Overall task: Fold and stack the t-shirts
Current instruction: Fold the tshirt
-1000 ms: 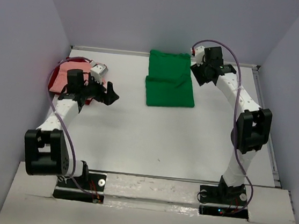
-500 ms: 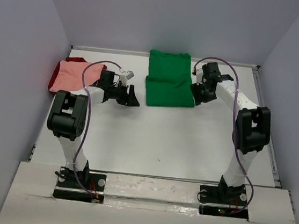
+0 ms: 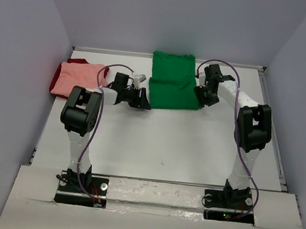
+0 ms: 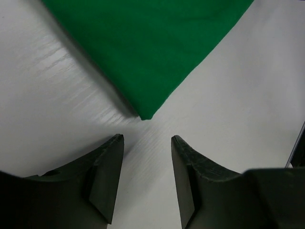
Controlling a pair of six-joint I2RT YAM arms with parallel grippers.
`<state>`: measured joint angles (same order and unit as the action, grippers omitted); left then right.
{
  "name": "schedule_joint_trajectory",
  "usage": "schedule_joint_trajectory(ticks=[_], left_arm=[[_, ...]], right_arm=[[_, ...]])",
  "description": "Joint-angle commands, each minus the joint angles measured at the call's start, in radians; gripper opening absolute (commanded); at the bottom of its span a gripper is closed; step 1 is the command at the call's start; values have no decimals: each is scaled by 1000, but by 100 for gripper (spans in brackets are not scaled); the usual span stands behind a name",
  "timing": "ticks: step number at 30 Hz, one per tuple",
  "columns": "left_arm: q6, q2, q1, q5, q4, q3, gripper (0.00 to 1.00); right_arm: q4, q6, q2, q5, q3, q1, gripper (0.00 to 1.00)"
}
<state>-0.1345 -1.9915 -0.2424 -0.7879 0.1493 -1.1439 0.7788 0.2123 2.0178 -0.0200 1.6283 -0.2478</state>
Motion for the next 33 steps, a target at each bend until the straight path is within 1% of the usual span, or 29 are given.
schedule_joint_trajectory(ticks=[1,7,11,16,22,25,28,29,31,32,33], left_arm=[[-54,-13,-35,9,44,-43,55],[-80,-50,-72,7,45,-86,54],[-71,-52,-86,53,32,-97,53],[-51,-50,-89,145,-5,-108,51],[-25,-26,-89,206,-51,-97,51],[-16,-12,-89,214,-59,-93,50],[-8,-16,-89,213,-68,-96,46],[-7,-23,-89,211,-71,-100,37],[-5,-30,-90,199,-71,-103,29],[-5,-33,-92,196,-73,-106,22],[1,-39,-93,188,-73,-106,20]], right_arm=[[10,-7,1,-18,53,16,54],[5,4,-2,-34,67,25,52],[5,7,-11,-24,70,36,52],[5,13,-19,-18,70,36,52],[4,16,-13,-9,70,36,50],[4,16,-7,-9,70,36,50],[5,16,-4,-6,70,45,49],[4,16,-4,2,68,45,49],[5,13,-2,9,68,45,48],[7,13,-1,12,68,45,48],[10,10,4,11,70,45,48]])
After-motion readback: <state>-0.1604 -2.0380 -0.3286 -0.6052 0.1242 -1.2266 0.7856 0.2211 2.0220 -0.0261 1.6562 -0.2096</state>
